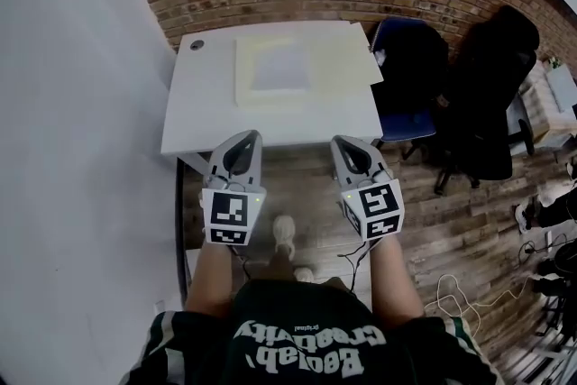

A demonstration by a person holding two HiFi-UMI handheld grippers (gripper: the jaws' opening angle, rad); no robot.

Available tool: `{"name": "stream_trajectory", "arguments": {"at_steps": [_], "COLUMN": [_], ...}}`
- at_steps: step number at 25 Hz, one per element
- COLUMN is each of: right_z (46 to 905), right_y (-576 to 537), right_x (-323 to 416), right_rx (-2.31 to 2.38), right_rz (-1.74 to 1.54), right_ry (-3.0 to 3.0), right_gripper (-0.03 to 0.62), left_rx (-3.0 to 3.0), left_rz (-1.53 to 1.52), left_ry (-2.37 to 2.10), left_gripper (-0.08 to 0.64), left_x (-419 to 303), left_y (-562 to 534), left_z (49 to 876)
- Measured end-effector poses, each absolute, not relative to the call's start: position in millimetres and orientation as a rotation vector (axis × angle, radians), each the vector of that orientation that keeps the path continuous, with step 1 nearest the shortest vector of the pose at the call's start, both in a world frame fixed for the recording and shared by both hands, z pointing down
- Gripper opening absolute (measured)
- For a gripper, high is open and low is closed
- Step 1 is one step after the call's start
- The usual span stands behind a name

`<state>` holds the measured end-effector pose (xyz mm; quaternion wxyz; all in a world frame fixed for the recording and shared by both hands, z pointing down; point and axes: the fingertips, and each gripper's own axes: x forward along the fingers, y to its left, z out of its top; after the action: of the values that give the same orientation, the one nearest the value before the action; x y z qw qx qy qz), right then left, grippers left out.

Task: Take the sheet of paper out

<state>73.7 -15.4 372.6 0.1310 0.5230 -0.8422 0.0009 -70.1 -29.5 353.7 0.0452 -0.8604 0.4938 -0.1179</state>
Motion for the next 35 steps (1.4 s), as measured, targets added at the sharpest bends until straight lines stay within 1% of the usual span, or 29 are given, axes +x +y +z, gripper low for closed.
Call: {"name": "stream_trajectory", "arguments": {"at_steps": [7, 17, 35], "right_z": [361, 348, 373], "right_y": [-98, -167, -237], "right_x": [66, 65, 73], "right_rx": [1.559, 1.568, 1.522], "right_rz": [-0.023, -0.098, -0.069], "right_ry": [-2.419, -2.390, -2.411], "right_gripper": [-0.007, -0.008, -0.006], "left_rx": [-2.656, -2.686, -2.690], "left_rz": [-0.339, -0.301, -0.371], "left_ry": [1.426, 1.356, 1.339], "left_gripper": [0.000, 0.000, 0.002], "left_x": [-66, -57, -41], "left_y": [-113, -195, -259], "left_z": [345, 338, 362]}}
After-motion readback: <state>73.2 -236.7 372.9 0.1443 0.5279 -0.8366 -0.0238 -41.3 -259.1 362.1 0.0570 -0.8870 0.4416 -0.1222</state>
